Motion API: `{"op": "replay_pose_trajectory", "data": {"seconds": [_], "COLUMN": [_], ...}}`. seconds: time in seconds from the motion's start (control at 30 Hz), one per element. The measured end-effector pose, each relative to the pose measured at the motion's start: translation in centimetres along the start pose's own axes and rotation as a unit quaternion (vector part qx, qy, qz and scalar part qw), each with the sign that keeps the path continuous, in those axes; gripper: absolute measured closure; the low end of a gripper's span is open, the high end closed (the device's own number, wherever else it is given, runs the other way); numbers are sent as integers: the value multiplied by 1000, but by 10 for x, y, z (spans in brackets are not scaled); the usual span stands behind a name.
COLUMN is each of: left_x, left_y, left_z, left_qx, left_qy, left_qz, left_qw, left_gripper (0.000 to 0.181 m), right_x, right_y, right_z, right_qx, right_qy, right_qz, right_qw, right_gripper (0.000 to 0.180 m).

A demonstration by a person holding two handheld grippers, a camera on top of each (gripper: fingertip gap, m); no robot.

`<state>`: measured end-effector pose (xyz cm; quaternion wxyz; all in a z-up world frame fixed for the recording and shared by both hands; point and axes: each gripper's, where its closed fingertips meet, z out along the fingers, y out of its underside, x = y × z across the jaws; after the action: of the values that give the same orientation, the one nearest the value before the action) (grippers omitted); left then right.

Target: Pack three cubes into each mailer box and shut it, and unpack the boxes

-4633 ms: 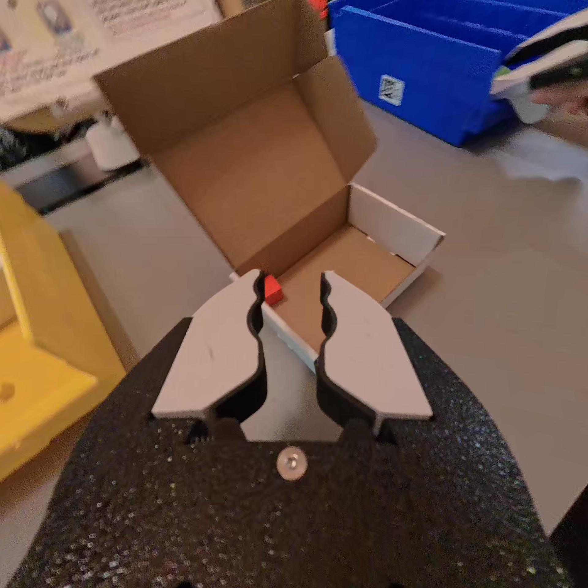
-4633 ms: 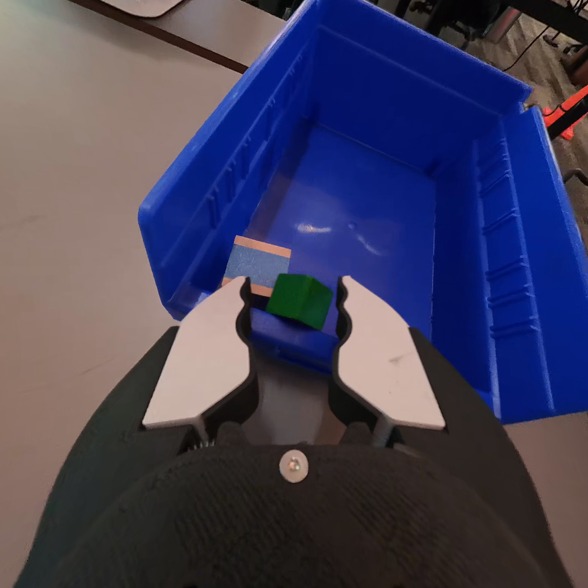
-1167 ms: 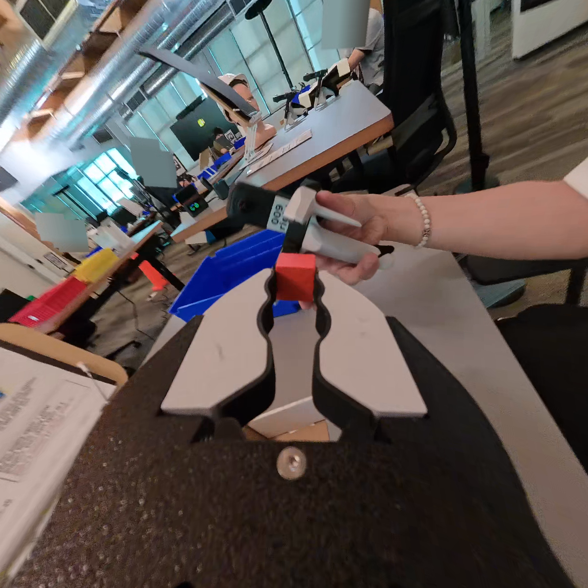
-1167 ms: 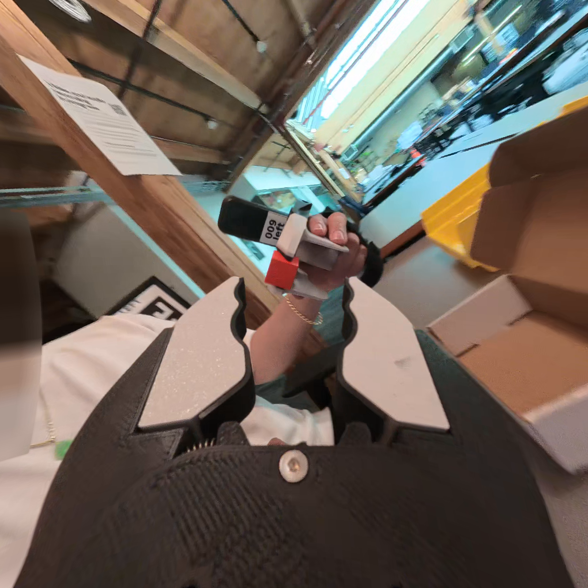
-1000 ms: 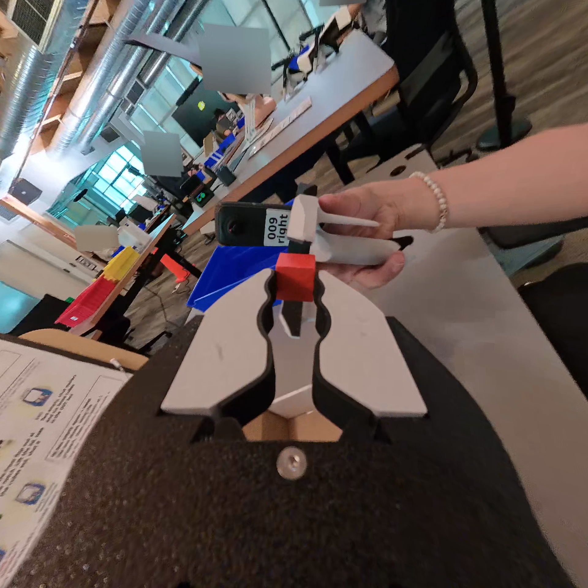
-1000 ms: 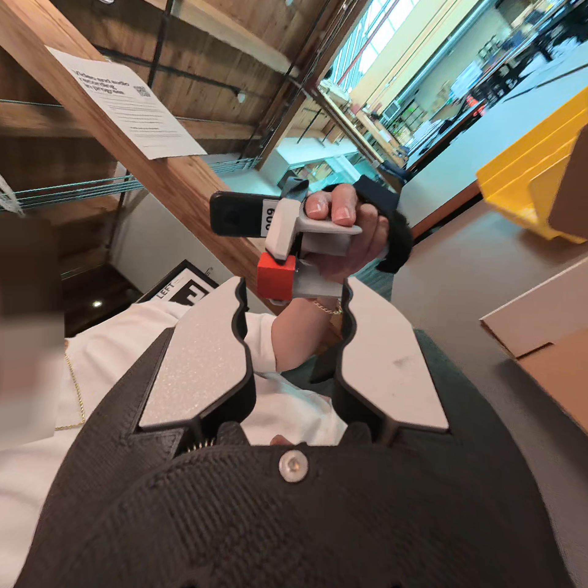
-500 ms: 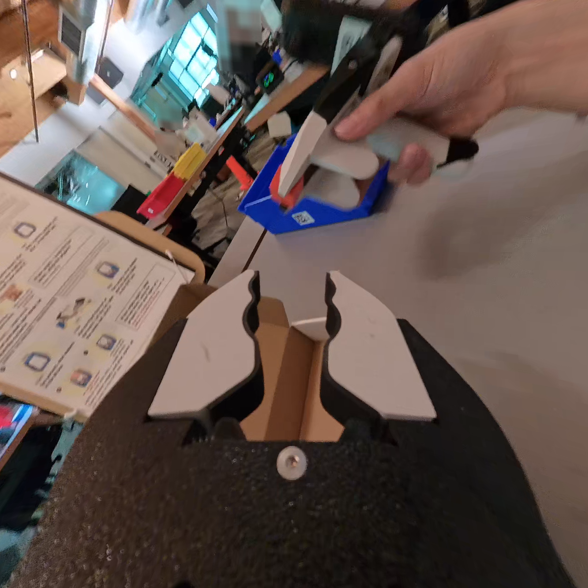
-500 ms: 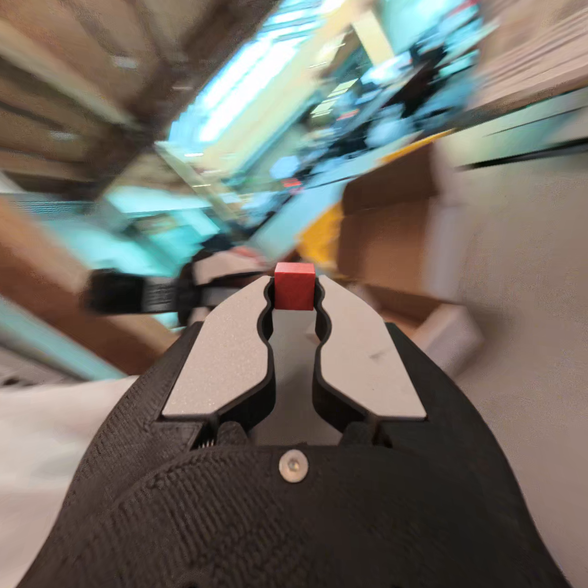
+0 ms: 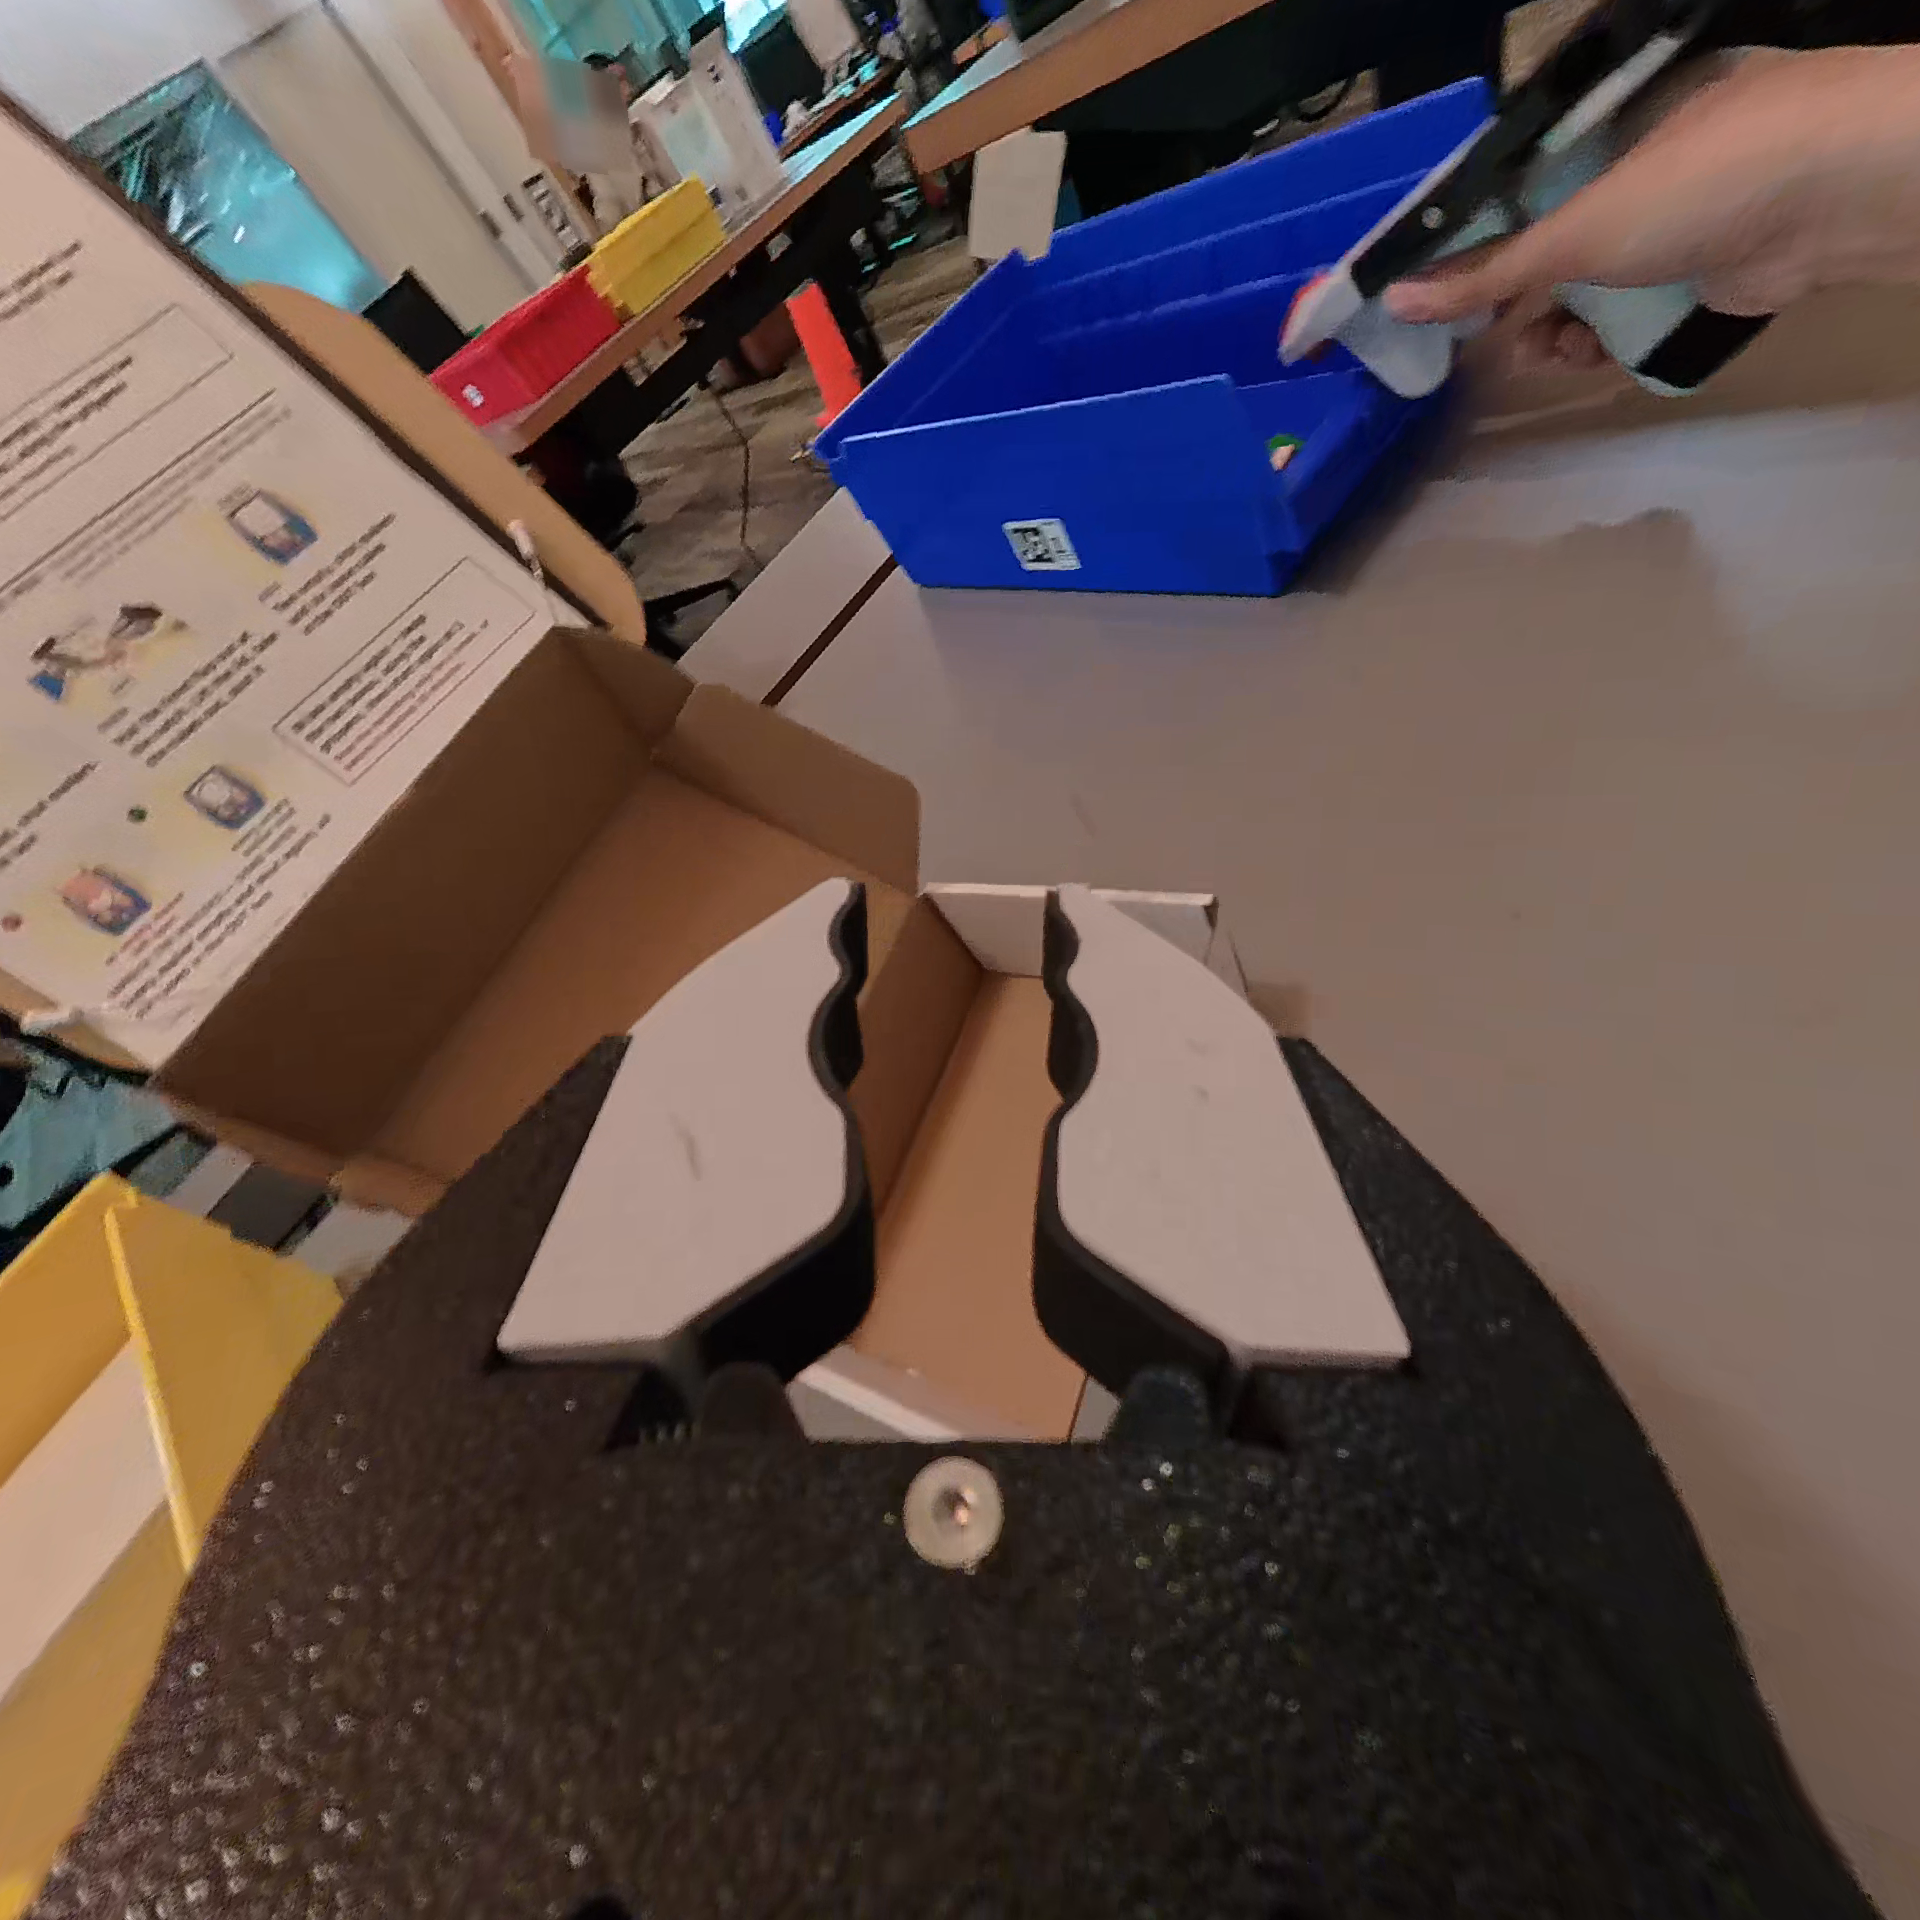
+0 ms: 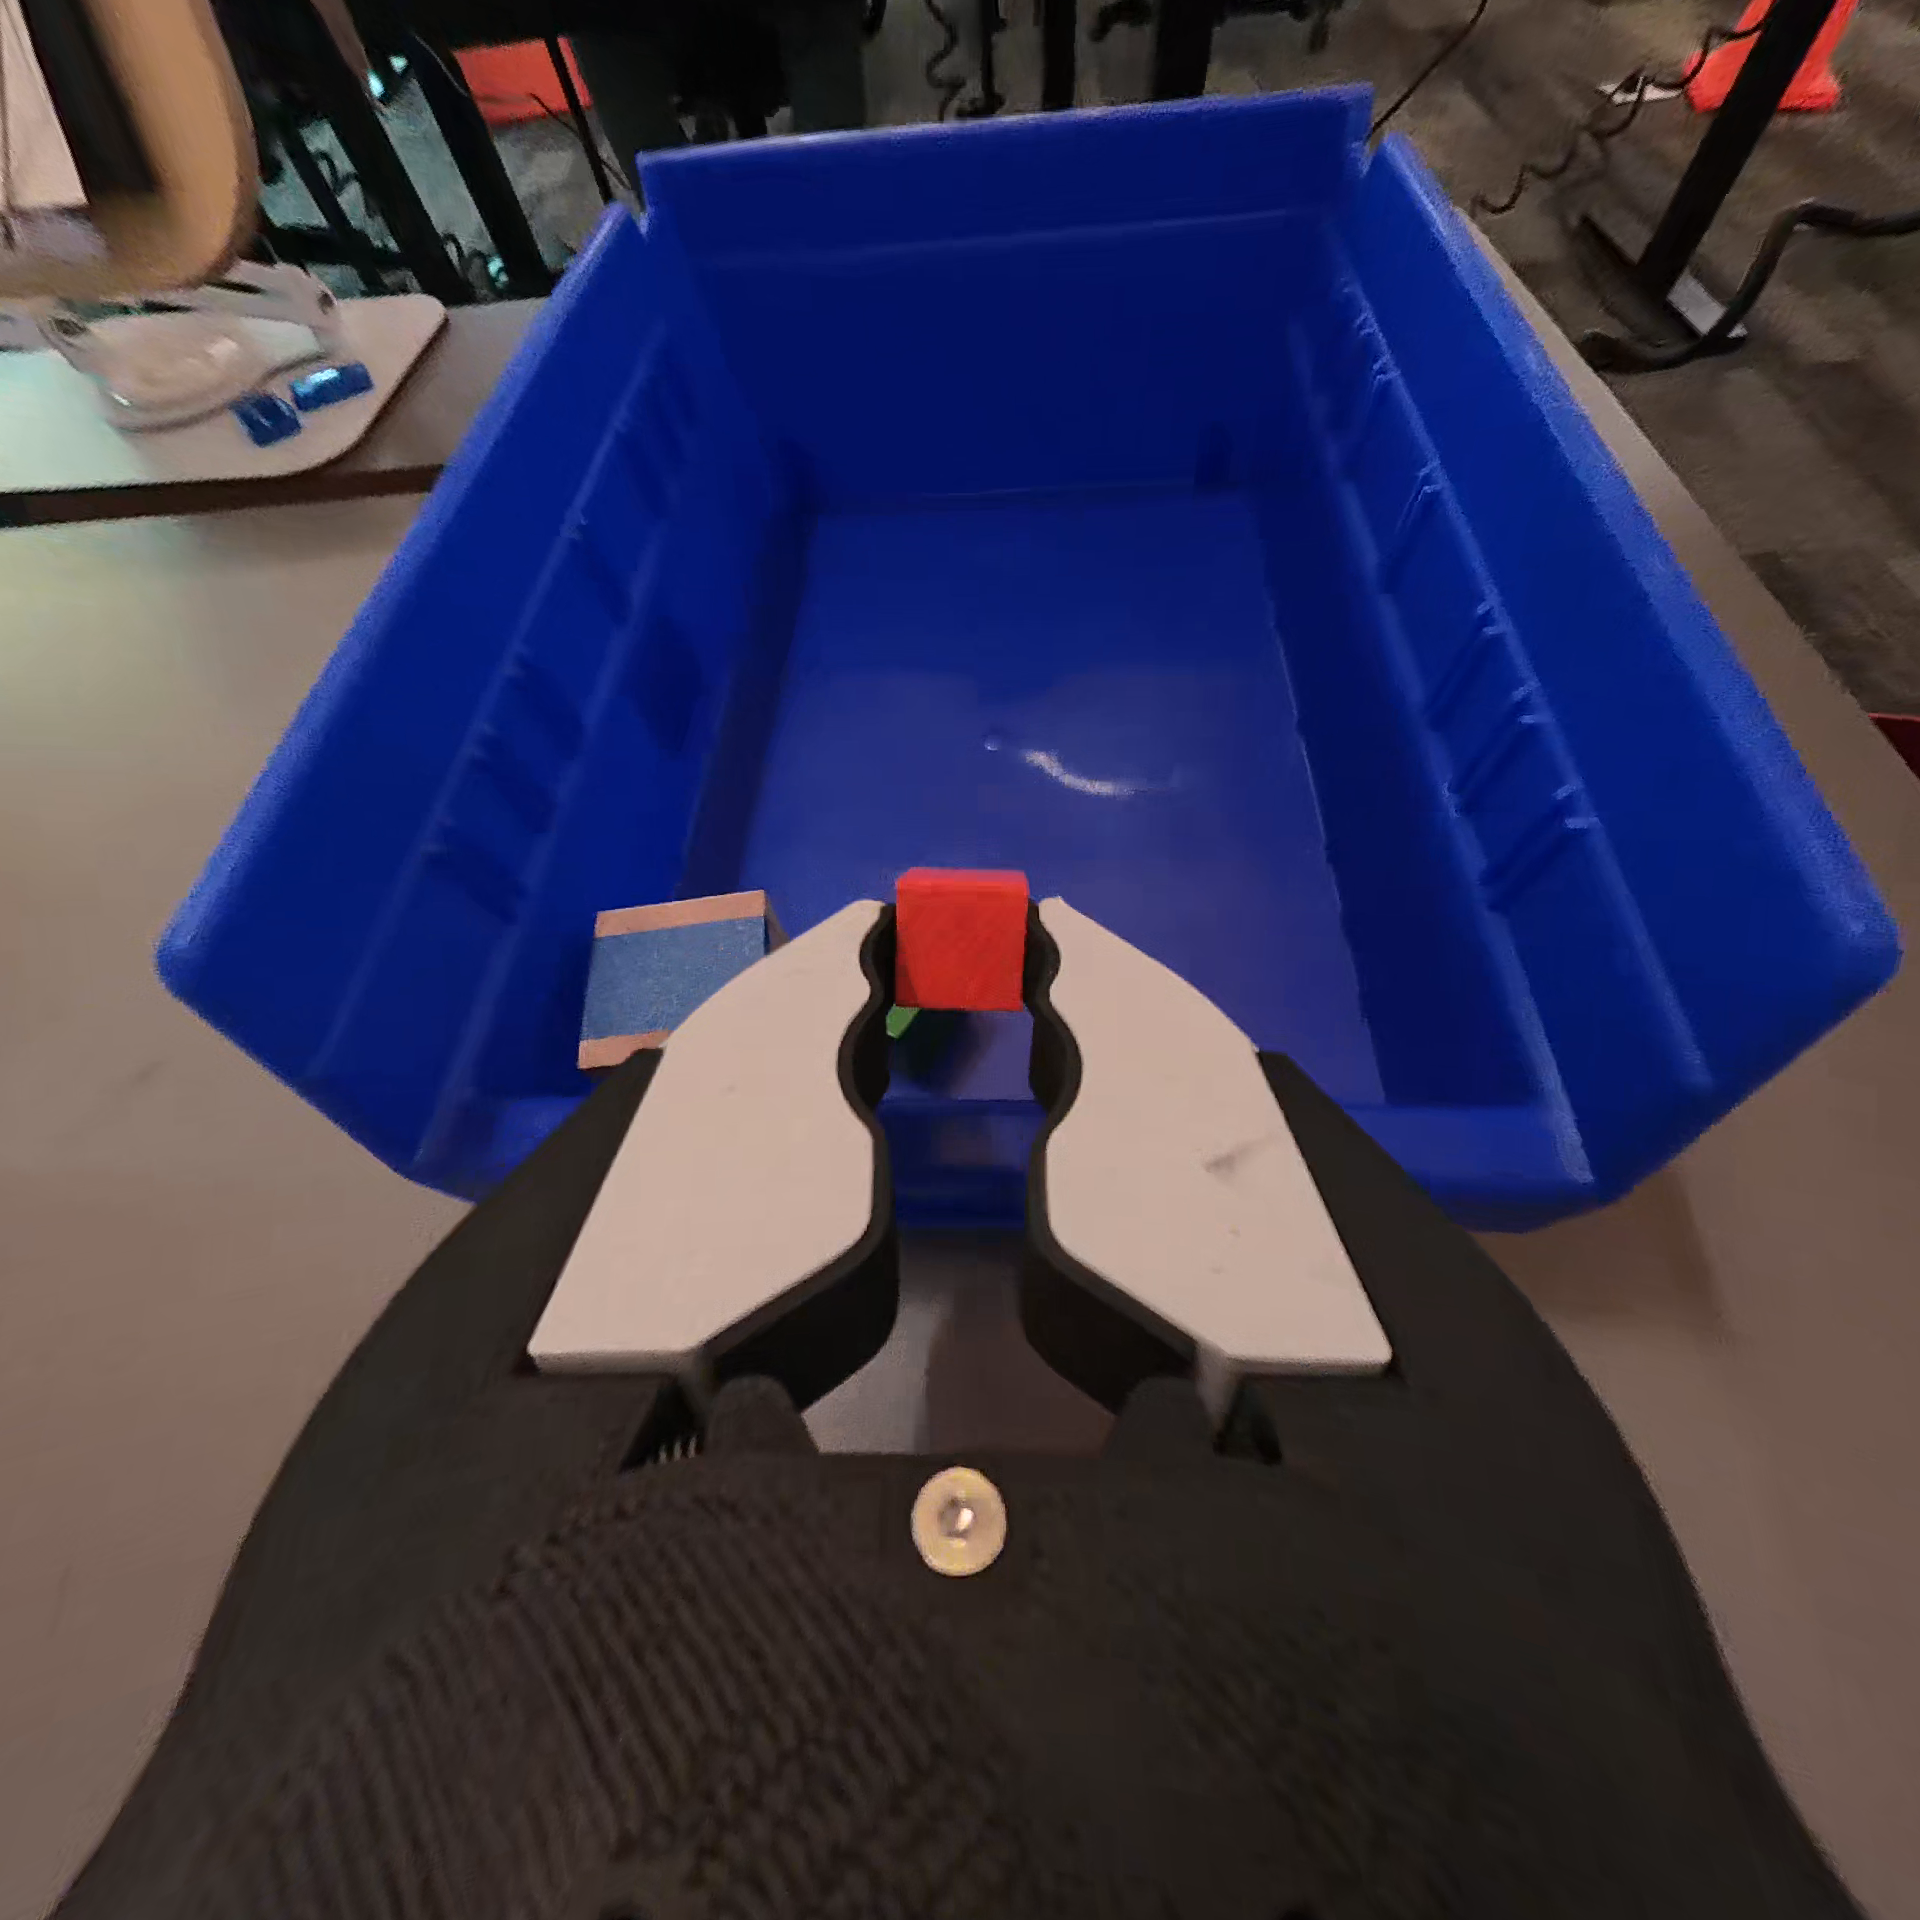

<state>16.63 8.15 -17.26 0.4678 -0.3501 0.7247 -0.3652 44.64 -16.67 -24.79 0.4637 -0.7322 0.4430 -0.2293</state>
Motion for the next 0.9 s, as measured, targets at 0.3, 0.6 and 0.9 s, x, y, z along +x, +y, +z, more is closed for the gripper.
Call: {"op": "replay_pose_trajectory", "data": {"seconds": [0.3, 0.6, 0.9], "left_x": [-85, -113, -114], "left_y": [37, 71, 85], "left_z": [-38, -21, 4], "left_qx": [-70, -158, -171], "left_qy": [-168, -175, -160], "left_qz": [-157, -253, -269], "left_qw": [971, 938, 934], "left_gripper": [153, 152, 162], "right_x": [-46, -267, -323], "right_y": [-39, -40, -42], "right_z": [-35, -63, -9], "right_qx": [38, 91, 72], "right_qy": [-23, -298, -266], "right_qz": [-87, -168, -184], "right_qw": [995, 935, 944], "right_gripper": [105, 146, 162]}}
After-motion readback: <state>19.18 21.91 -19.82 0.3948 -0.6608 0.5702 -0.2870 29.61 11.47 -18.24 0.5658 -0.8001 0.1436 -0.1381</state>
